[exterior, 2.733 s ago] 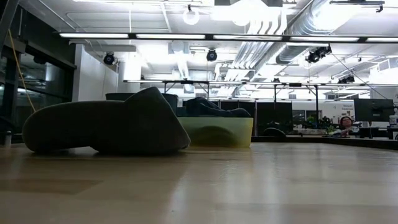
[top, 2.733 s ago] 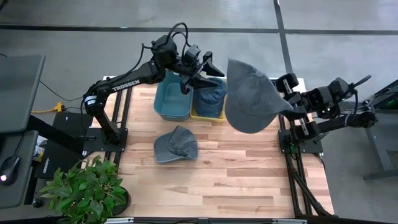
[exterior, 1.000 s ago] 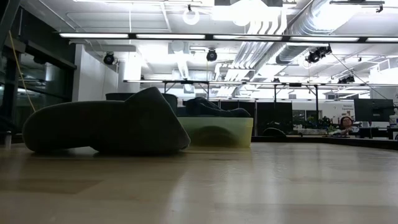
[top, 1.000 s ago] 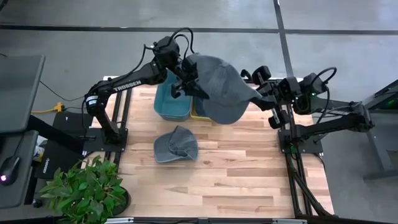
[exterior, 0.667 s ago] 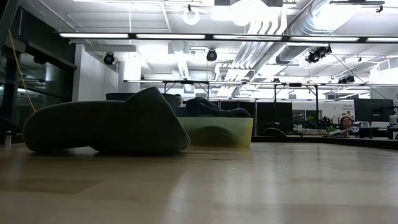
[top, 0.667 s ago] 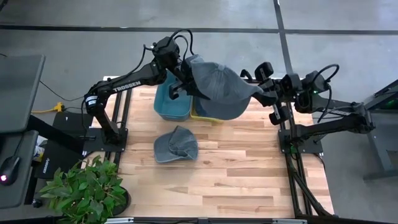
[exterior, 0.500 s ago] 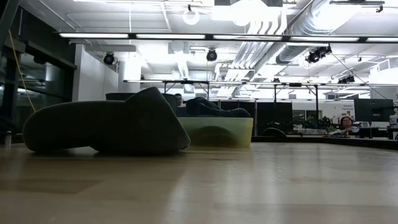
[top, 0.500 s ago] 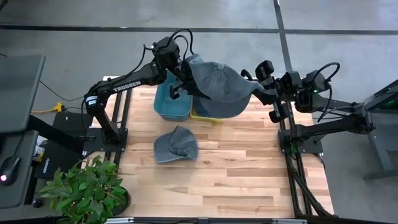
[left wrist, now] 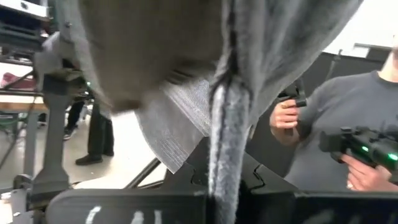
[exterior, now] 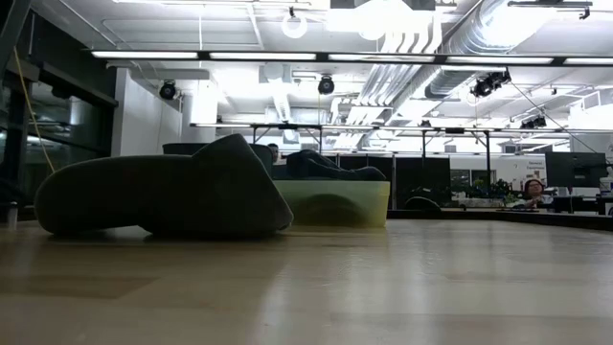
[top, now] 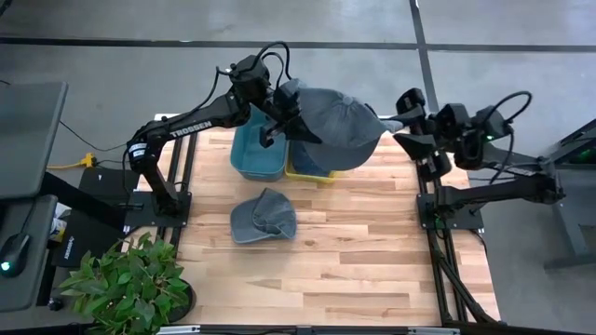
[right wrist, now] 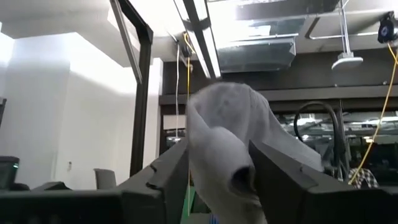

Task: Pick & Place hat
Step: Put the right gray cap into the blue bin

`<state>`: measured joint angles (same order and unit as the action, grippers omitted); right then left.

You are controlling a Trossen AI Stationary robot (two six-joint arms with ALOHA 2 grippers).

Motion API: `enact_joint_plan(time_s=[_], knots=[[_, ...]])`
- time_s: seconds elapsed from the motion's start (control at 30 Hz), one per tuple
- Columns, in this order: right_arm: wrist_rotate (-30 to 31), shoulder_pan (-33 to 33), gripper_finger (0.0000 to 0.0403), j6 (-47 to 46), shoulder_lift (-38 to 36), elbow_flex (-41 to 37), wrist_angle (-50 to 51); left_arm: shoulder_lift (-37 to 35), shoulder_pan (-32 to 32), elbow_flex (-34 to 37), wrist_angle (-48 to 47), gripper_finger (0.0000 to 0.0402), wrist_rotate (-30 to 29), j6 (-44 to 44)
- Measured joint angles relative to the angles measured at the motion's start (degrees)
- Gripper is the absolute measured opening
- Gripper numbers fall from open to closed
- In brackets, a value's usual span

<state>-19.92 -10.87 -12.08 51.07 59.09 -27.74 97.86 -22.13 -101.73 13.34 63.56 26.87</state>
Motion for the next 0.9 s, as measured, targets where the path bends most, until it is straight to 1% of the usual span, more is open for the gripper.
enact_joint_plan(time_s=[0.1, 0.17, 0.23, 0.4, 0.57, 0.67, 0.8, 0.9], knots=[[0.0, 0.0, 0.0172, 0.3, -2.2, 0.0, 1.8, 0.0, -0.6, 0.0, -0.2, 0.0006, -1.9, 0.0], [-0.1, 0.0, 0.0178, 0.7, -3.6, 0.0, 3.6, 0.0, -1.3, 0.0, -1.6, 0.0005, -4.1, 0.0], [-0.1, 0.0, 0.0180, 1.1, -4.9, 0.0, 5.7, 0.0, -2.8, 0.0, -4.2, 0.0005, -6.8, -0.2], [0.7, 0.0, 0.0181, 1.6, -8.5, 0.1, 11.7, 0.0, -7.3, 0.0, -12.2, 0.0005, -8.0, -2.2], [4.2, 0.0, 0.0181, 1.6, -12.1, 0.1, 19.8, 0.0, -11.8, 0.0, -22.9, 0.0005, -6.8, -5.4], [6.4, 0.0, 0.0182, 1.6, -13.9, 0.1, 24.2, 0.0, -14.3, 0.0, -31.5, 0.0005, -6.4, -8.9], [7.0, 0.0, 0.0181, 1.5, -15.4, 0.1, 27.8, 0.0, -17.3, 0.0, -43.3, 0.0005, -6.7, -15.1], [7.0, 0.0, 0.0181, 1.5, -15.7, 0.1, 29.4, 0.0, -19.2, 0.0, -50.8, 0.0005, -8.9, -19.2]])
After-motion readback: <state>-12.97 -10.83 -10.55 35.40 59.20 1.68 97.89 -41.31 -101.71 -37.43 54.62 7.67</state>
